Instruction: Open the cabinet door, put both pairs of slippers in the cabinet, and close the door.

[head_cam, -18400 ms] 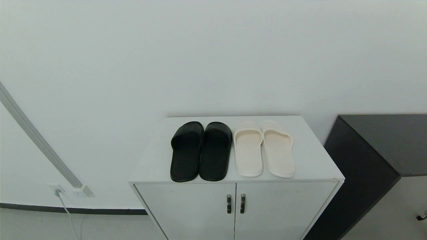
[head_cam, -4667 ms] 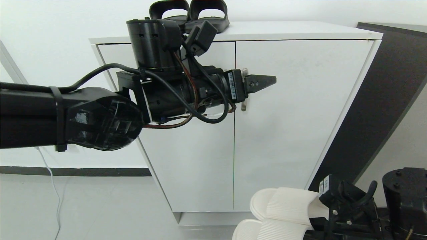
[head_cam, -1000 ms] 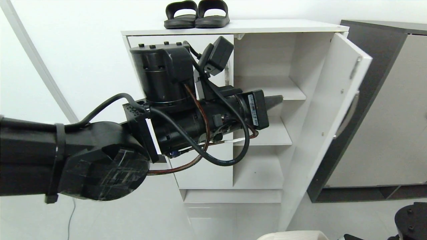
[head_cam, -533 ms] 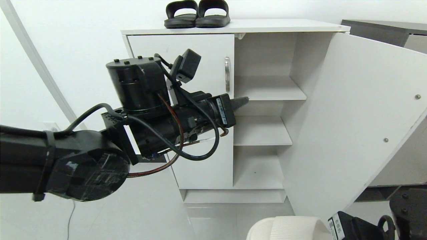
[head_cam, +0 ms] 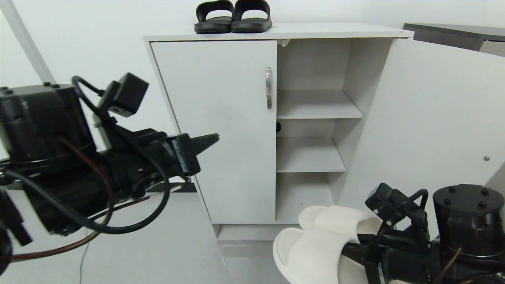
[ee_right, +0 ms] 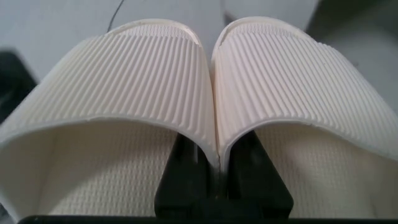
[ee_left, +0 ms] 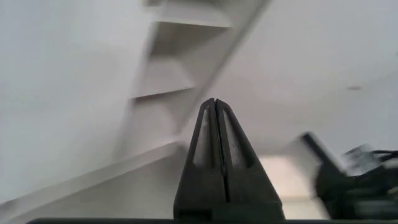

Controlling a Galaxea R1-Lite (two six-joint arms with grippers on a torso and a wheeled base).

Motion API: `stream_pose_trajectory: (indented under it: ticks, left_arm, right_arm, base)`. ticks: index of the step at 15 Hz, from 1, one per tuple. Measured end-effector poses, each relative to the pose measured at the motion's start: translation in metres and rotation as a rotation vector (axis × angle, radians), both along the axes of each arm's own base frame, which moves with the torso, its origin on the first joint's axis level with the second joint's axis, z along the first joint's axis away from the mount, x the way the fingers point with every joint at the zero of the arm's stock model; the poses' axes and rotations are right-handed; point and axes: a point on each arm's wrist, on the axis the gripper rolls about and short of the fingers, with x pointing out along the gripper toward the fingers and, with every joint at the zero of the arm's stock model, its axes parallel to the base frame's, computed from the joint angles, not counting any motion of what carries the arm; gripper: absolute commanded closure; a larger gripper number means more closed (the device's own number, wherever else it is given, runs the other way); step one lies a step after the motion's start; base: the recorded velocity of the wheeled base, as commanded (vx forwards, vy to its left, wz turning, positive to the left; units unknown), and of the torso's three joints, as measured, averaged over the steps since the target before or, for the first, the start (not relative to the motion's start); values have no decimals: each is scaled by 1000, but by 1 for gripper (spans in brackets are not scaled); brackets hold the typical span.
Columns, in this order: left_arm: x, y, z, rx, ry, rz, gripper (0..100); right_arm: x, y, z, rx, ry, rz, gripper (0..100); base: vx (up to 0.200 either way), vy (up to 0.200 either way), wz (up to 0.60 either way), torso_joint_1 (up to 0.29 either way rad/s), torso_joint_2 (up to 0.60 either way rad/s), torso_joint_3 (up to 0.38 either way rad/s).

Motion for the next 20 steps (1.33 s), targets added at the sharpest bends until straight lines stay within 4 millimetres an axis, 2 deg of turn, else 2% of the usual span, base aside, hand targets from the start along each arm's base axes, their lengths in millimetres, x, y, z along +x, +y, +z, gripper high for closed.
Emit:
stream_pose_trajectory:
  ticks: [2,4,7,10,13,16,18,20]
  left_arm:
    - [-29,22,3,66,-23,128,100]
    - [-62,47,-2,123,-40,280,100]
    - [-100,87,-24,170,-39,500,100]
    - [-139,117,-60,201,-43,745,100]
    - [-173,126,-105,246,-18,907,100]
    - [-197,127,-143,266,6,948,100]
    - [-209,126,-160,259,-2,934,100]
    - [-214,125,-166,239,-63,858,100]
  right_arm:
    - [13,8,3,2,-37,-114,100]
    - [25,18,6,48,-59,-184,100]
    - [39,30,6,70,-83,-287,100]
    - [46,36,2,65,-88,-314,100]
    - [46,37,-1,54,-82,-309,100]
    - [44,40,-2,48,-87,-320,100]
    - [42,41,-3,45,-86,-314,100]
    - [40,43,-4,44,-86,-307,100]
  base:
    - [0,0,0,0,0,0]
    - [0,0,0,0,0,0]
    - [0,0,0,0,0,0]
    - [0,0,0,0,0,0]
    - [0,0,0,0,0,0]
    - [0,0,0,0,0,0]
    - [0,0,0,0,0,0]
    - [0,0,0,0,0,0]
